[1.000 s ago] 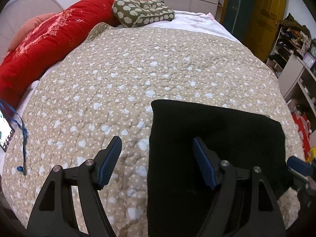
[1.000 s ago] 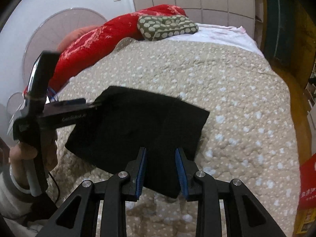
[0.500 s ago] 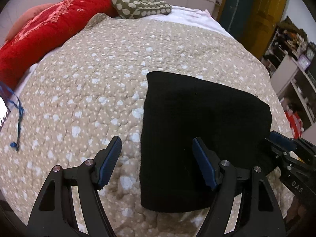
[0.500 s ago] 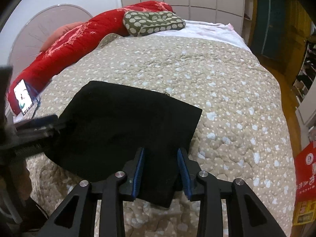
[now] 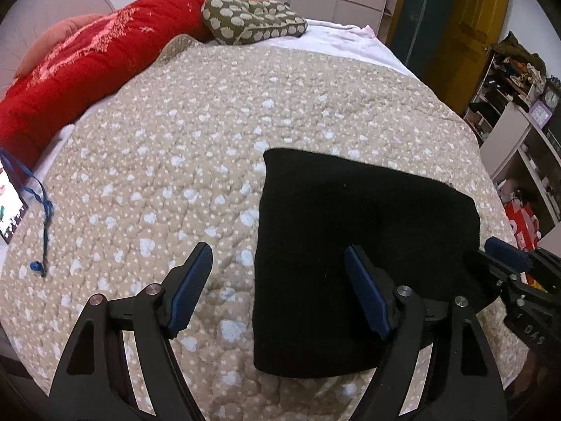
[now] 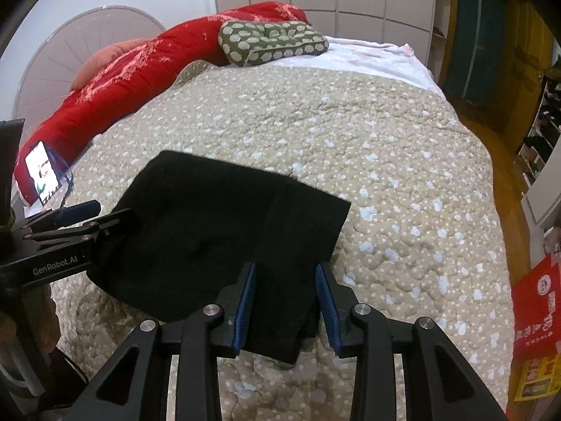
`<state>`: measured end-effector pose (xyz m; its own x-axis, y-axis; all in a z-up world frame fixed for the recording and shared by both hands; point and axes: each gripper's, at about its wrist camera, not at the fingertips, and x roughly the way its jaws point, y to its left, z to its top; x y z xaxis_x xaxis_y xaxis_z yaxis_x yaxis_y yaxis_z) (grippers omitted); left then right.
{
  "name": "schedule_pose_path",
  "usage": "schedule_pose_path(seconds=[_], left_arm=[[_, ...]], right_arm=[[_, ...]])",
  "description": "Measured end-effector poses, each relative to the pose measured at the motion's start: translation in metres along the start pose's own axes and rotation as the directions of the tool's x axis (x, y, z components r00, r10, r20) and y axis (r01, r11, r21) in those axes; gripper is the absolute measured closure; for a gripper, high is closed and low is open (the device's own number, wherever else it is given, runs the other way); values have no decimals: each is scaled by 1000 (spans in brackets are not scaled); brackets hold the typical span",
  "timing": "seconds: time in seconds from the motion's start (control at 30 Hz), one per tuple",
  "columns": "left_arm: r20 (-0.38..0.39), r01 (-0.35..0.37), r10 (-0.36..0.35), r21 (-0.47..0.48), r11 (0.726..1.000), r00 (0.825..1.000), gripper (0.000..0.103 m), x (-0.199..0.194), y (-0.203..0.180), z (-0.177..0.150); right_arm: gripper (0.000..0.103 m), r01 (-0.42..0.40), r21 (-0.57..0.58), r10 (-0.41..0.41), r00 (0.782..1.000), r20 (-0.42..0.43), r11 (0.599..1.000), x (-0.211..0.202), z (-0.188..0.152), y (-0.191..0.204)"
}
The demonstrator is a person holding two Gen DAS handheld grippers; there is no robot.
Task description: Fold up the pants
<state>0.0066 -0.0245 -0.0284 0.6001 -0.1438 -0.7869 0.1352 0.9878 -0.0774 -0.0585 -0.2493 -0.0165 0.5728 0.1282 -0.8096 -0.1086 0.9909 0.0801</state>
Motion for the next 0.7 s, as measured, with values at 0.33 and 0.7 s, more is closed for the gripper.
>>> schedule_pose_path(seconds=[0.33,0.7], left_arm=[[-2,-23,23,41,999,1000,25,4,-11,0],[3,-10,10,28,1000,1000,25,1,-8,1]], right_arm=[[69,-20,61,19,1000,13,998,-2,6,-7],[59,-27,95,26,1000,18,995,0,8,-10]])
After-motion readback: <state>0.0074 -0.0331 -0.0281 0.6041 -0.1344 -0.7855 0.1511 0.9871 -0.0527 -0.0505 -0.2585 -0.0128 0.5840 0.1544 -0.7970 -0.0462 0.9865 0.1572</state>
